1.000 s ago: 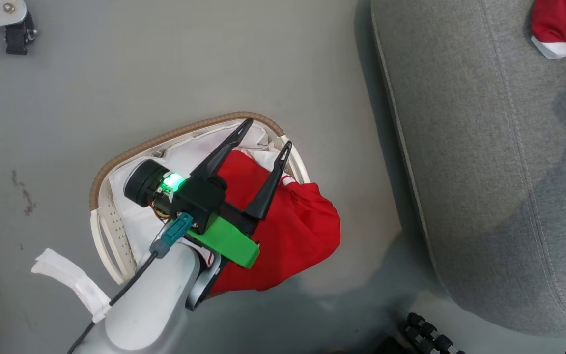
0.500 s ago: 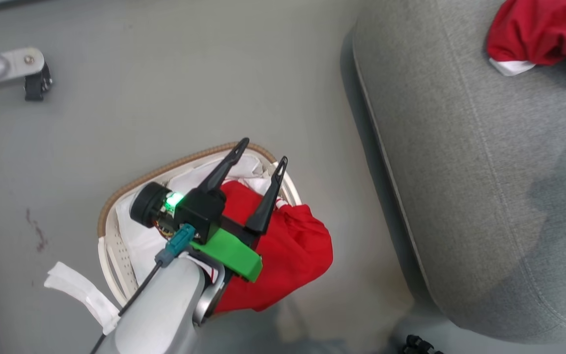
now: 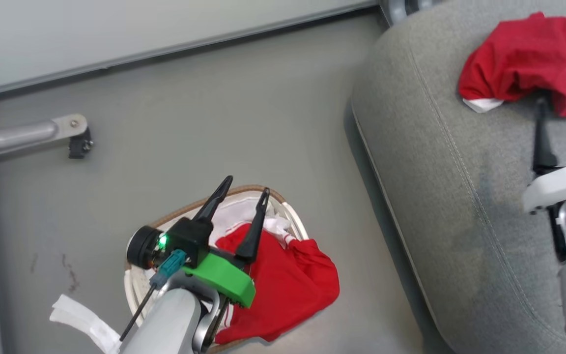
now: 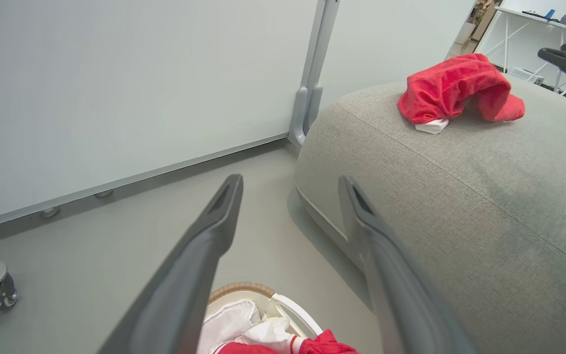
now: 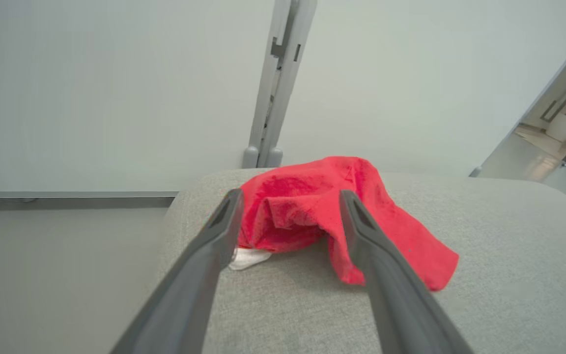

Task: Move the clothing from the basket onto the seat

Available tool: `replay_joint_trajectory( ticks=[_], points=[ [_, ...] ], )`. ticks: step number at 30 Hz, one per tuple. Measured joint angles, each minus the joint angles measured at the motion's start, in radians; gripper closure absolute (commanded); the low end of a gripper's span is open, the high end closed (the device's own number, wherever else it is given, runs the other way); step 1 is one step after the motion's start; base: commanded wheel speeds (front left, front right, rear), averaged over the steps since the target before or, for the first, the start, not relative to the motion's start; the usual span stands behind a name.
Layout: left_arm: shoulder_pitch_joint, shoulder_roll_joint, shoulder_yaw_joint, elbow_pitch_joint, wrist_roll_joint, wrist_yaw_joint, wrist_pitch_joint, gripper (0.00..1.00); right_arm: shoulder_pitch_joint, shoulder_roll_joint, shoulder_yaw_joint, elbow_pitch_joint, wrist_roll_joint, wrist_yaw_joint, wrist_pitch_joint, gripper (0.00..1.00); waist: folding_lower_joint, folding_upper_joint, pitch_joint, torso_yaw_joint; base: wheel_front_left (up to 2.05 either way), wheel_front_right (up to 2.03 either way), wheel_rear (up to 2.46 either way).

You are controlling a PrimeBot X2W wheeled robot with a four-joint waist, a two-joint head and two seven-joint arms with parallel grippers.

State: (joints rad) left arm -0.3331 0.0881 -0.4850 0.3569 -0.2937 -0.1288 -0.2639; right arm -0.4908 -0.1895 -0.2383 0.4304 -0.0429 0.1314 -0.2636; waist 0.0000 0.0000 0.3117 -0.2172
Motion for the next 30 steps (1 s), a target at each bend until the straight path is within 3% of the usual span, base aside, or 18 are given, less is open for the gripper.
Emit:
replay_joint_trajectory(
  ticks=[11, 20, 30],
  points=[
    [0.085, -0.021, 0.187, 0.026, 0.025, 0.000, 0.000, 0.00, 0.060, 0.032, 0.151, -0.038, 0.072, 0.000, 0.000, 0.00, 0.0000, 0.0000, -0.098, 0.107, 0.00, 0.00, 0.00],
    [0.169, -0.032, 0.340, 0.055, 0.073, 0.003, 0.000, 0.00, 0.173, 0.077, 0.163, -0.012, 0.107, 0.000, 0.000, 0.00, 0.0000, 0.0000, -0.174, 0.195, 0.00, 0.00, 0.00],
    [0.266, -0.036, 0.426, 0.071, 0.110, 0.006, 0.000, 0.00, 0.270, 0.100, 0.176, 0.017, 0.114, 0.000, 0.000, 0.00, 0.0000, 0.0000, -0.247, 0.241, 0.00, 0.00, 0.00]
  ],
)
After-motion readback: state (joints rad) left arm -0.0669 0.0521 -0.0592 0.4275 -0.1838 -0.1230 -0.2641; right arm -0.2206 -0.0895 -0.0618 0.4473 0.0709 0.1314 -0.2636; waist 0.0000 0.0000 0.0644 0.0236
